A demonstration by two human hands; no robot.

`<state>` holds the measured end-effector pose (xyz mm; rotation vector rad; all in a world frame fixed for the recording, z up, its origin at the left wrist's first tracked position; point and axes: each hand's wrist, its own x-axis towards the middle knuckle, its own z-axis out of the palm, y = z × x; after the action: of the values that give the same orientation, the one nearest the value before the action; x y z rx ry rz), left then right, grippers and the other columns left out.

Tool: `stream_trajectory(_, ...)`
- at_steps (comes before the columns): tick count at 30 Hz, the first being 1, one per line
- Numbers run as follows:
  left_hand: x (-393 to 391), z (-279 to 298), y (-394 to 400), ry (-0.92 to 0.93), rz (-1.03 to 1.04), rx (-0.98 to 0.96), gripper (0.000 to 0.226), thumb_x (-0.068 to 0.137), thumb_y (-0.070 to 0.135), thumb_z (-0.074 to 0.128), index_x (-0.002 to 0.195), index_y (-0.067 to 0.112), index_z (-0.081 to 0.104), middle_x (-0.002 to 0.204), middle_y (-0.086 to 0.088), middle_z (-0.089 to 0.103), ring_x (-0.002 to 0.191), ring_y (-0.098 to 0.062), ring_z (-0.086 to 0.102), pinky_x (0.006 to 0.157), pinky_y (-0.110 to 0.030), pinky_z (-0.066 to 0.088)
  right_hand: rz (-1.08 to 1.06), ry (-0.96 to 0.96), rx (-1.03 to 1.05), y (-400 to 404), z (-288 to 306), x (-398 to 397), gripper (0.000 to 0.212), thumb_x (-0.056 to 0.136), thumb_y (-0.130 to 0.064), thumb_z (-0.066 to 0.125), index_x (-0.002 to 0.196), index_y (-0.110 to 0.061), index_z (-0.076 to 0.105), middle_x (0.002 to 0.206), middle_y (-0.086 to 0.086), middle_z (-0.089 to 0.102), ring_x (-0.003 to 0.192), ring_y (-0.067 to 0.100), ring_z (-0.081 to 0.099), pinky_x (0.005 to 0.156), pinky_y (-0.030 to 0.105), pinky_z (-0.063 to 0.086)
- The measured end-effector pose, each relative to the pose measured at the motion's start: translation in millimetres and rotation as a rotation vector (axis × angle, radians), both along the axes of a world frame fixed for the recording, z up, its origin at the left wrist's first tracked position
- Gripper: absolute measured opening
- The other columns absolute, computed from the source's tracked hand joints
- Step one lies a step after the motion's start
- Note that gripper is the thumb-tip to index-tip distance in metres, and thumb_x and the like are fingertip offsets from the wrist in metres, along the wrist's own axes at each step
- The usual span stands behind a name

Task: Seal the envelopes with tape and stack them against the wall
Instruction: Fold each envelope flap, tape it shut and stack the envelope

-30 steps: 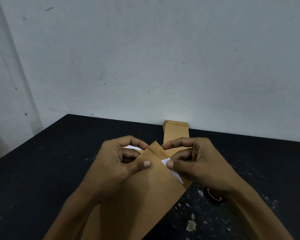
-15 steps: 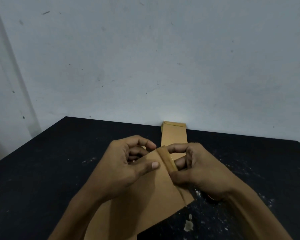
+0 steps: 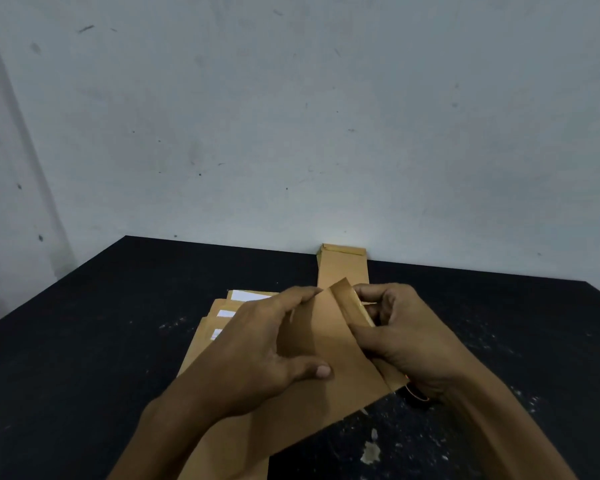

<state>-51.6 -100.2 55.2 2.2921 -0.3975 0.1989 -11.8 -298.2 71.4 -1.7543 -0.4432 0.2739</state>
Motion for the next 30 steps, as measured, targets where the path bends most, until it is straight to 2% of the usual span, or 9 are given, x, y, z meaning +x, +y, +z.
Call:
stream_trajectory(3, 0, 0, 3, 0.011, -0.016, -0.073, 0.055, 0.080, 0.033, 0.080, 0.128, 0.041, 0.054, 0.117, 0.026, 0.061, 0.109, 0.009, 0.055, 0.090, -0.019, 0.051, 0.059, 0.016, -0.038, -2, 3, -2, 0.029, 0.087, 0.009, 0.067, 0.109, -0.009, 0.073, 0.095, 0.019, 0.076, 0.089, 0.041, 0.072, 0.078, 0.049, 0.061)
stream_trajectory(7, -1, 3, -1, 0.022, -0.040, -0.124, 0.047, 0.080, 0.028, 0.081, 0.123, 0.033, 0.062, 0.111, 0.021, 0.067, 0.103, 0.002, 0.062, 0.087, -0.022, 0.054, 0.039, 0.014, -0.060, -4, 2, 0, 0.034, 0.083, 0.014, 0.068, 0.107, -0.009, 0.073, 0.093, 0.023, 0.075, 0.088, 0.049, 0.070, 0.078, 0.057, 0.057)
stream_trajectory(11, -1, 6, -5, 0.059, -0.059, -0.164, 0.042, 0.077, 0.024, 0.083, 0.115, 0.031, 0.066, 0.103, 0.019, 0.071, 0.097, -0.002, 0.067, 0.082, -0.021, 0.056, 0.018, -0.010, -0.092, -6, -3, 2, 0.033, 0.081, 0.013, 0.071, 0.107, -0.007, 0.073, 0.090, 0.017, 0.077, 0.081, 0.036, 0.074, 0.072, 0.049, 0.061)
stream_trajectory(14, -1, 7, -3, 0.071, -0.051, -0.244, 0.035, 0.078, 0.015, 0.082, 0.108, 0.025, 0.067, 0.095, 0.012, 0.075, 0.088, -0.005, 0.071, 0.078, -0.021, 0.057, -0.042, 0.062, 0.044, -10, -5, 1, 0.021, 0.085, -0.008, 0.074, 0.106, -0.007, 0.073, 0.078, 0.015, 0.075, 0.065, 0.022, 0.071, 0.061, 0.031, 0.060)
stream_trajectory(17, 0, 8, -1, 0.054, -0.012, -0.342, 0.025, 0.079, 0.016, 0.078, 0.101, 0.019, 0.067, 0.088, 0.005, 0.077, 0.082, -0.010, 0.073, 0.072, -0.024, 0.059, -0.097, 0.108, 0.207, -17, -4, -1, 0.042, 0.070, -0.027, 0.076, 0.109, -0.010, 0.072, 0.091, 0.018, 0.076, 0.077, 0.021, 0.072, 0.067, 0.027, 0.060)
stream_trajectory(20, 1, 7, -2, 0.077, 0.018, -0.490, 0.024, 0.077, 0.019, 0.074, 0.099, 0.013, 0.067, 0.088, 0.001, 0.077, 0.081, -0.015, 0.074, 0.067, -0.024, 0.060, -0.062, 0.101, 0.262, -22, -7, -5, 0.049, 0.068, -0.016, 0.077, 0.115, -0.007, 0.067, 0.099, 0.018, 0.076, 0.089, 0.027, 0.074, 0.071, 0.033, 0.062)
stream_trajectory(22, 3, 6, -5, 0.124, 0.028, -0.592, 0.023, 0.079, 0.009, 0.073, 0.101, 0.012, 0.068, 0.090, 0.000, 0.077, 0.083, -0.016, 0.074, 0.065, -0.023, 0.059, -0.072, 0.091, 0.251, -23, -11, -7, 0.045, 0.073, -0.010, 0.074, 0.117, -0.005, 0.066, 0.100, 0.017, 0.076, 0.091, 0.028, 0.074, 0.070, 0.036, 0.063)
stream_trajectory(28, 8, -4, -17, 0.207, 0.054, -0.663, 0.027, 0.085, 0.005, 0.070, 0.109, 0.017, 0.067, 0.091, 0.000, 0.076, 0.082, -0.011, 0.073, 0.063, -0.019, 0.056, -0.110, 0.150, 0.210, -32, -26, -10, 0.035, 0.083, -0.005, 0.069, 0.117, -0.006, 0.067, 0.096, 0.021, 0.076, 0.090, 0.034, 0.074, 0.078, 0.042, 0.062)
stream_trajectory(30, 10, -11, -20, 0.236, 0.069, -0.707, 0.027, 0.087, 0.000, 0.067, 0.109, 0.016, 0.066, 0.087, -0.008, 0.076, 0.077, -0.016, 0.073, 0.060, -0.021, 0.057, -0.113, 0.178, 0.200, -36, -32, -12, 0.031, 0.088, -0.001, 0.065, 0.118, -0.011, 0.066, 0.091, 0.020, 0.075, 0.086, 0.031, 0.074, 0.070, 0.038, 0.062)
